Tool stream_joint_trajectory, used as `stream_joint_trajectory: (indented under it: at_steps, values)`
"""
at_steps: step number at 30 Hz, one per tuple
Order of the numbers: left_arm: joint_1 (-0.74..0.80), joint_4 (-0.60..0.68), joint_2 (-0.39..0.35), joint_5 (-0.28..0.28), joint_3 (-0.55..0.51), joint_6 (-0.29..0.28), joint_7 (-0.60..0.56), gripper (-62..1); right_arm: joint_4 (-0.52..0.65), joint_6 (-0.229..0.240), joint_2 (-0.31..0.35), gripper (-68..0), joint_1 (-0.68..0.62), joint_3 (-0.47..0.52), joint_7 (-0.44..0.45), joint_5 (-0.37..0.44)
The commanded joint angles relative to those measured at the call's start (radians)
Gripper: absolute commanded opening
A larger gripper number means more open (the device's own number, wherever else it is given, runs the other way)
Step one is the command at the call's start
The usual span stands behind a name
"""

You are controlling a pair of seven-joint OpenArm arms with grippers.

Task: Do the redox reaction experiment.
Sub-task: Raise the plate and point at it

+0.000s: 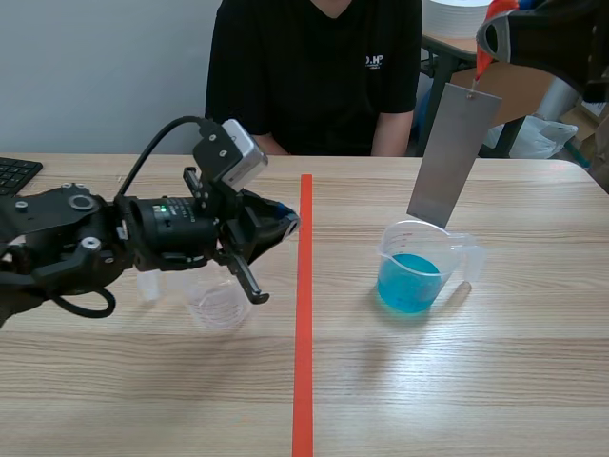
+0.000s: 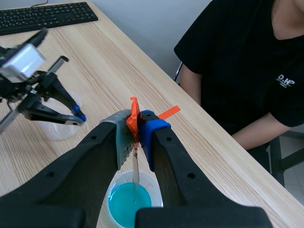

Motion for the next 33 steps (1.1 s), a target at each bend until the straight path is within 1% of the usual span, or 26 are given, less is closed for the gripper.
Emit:
stream_joint_trajectory:
  at_steps: [1,4,8,12,17,20,25,28,33]
  values:
    - [-0.025,-0.003,0.034,-0.006,-0.010,0.002,-0.014,-56.0,0.014,0.006,0.011,-66.2,0.014,0.014,0.019,0.011]
    - [-0.055,-0.078,0.100,0.003,-0.010,0.001,-0.014,-56.0,0.014,0.006,0.011,-66.2,0.014,0.014,0.019,0.011]
    - [-0.084,-0.175,0.182,0.040,-0.010,0.001,-0.015,-56.0,0.014,0.006,0.011,-66.2,0.014,0.014,0.019,0.011]
    - [-0.101,-0.245,0.241,0.040,-0.010,-0.006,-0.019,-56.0,0.014,0.006,0.011,-66.2,0.014,0.014,0.019,0.011]
    - [-0.104,-0.283,0.294,0.040,-0.010,-0.016,-0.021,-56.0,0.014,0.006,0.011,-66.2,0.014,0.014,0.019,0.011]
    - [-0.103,-0.294,0.323,0.042,-0.010,-0.035,-0.019,-56.0,0.014,0.006,0.011,-66.2,0.014,0.014,0.019,0.011]
    - [-0.104,-0.294,0.368,0.042,-0.010,-0.037,-0.018,-56.0,0.014,0.006,0.011,-66.2,0.014,0.014,0.018,0.011]
    - [-0.103,-0.294,0.385,0.043,-0.010,-0.037,-0.017,-56.0,0.014,0.006,0.011,-66.2,0.014,0.014,0.018,0.011]
    - [-0.103,-0.294,0.394,0.042,-0.010,-0.034,-0.019,-56.0,0.014,0.006,0.011,-66.2,0.014,0.014,0.018,0.011]
